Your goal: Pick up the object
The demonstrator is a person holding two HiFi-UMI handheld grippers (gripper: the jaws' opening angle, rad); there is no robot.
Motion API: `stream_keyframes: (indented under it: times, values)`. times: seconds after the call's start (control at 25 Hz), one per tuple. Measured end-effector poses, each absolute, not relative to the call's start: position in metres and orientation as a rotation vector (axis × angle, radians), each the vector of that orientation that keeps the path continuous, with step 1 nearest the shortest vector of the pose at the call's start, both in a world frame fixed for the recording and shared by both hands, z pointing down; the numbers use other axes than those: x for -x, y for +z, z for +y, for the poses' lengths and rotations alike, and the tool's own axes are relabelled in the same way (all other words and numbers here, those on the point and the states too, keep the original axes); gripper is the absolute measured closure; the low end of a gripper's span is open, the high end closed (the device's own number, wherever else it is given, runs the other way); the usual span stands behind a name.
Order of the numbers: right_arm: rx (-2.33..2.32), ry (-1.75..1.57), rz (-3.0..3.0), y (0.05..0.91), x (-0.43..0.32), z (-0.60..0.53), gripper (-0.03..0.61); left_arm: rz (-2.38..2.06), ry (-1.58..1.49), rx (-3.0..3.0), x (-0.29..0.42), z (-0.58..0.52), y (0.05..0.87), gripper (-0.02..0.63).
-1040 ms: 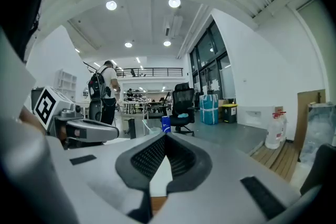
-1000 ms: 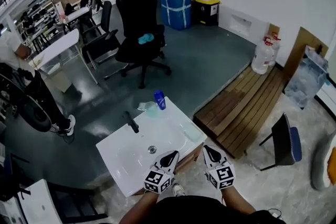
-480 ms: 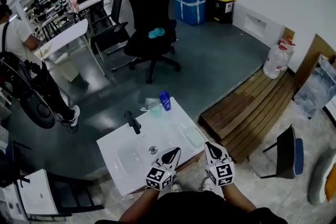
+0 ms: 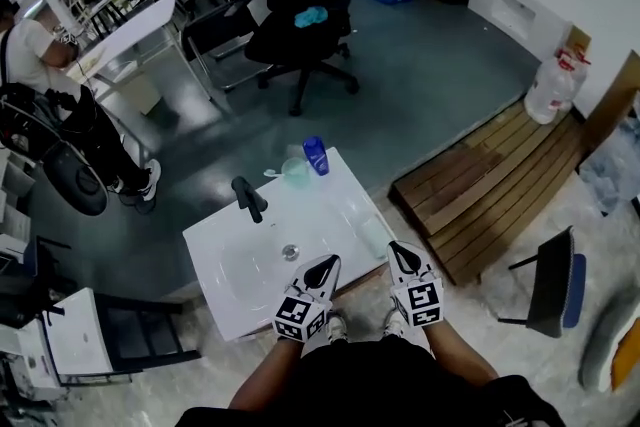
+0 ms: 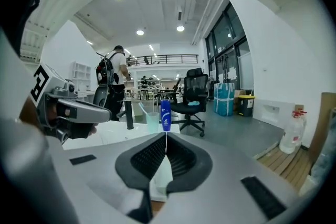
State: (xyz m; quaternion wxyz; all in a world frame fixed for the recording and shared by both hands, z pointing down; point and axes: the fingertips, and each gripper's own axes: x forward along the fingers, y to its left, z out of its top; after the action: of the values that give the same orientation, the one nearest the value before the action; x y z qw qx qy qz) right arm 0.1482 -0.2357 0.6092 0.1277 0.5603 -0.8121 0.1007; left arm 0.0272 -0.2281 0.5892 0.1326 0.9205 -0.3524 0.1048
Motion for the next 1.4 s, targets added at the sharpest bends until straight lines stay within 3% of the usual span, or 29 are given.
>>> stream_keyframes:
  times: [0.32,0.44,0.68,0.92,1.4]
  values:
    - [-1.571,0.337,-2.308,0.652,-0.151,-0.232,0.555,-1.054,0.326,-2.595,-0.021,-0.22,0.61,0.592]
    - [-1.519,0.404,-2.304,0.666,-0.148,-0.232,0.351,-1.058,0.347,-2.572,-0.018,-0.216,0.616,0.592]
    - [-1.441,0.46,-2.282,0.704,-0.141,-0.236,0.222,-1.091,0.379,-2.519,-0.008,-0.209,0.627,0.592]
    - [-1.399,0.493,-2.194,0.746,-0.139,-0.243,0.176,-1.14,0.379,-2.482,0.007,-0.204,0.632,0.592]
    - [-1.36,0.445,-2.172,0.772,-0.133,-0.264,0.169,-1.169,0.365,-2.456,0.014,-0.202,0.64,0.592]
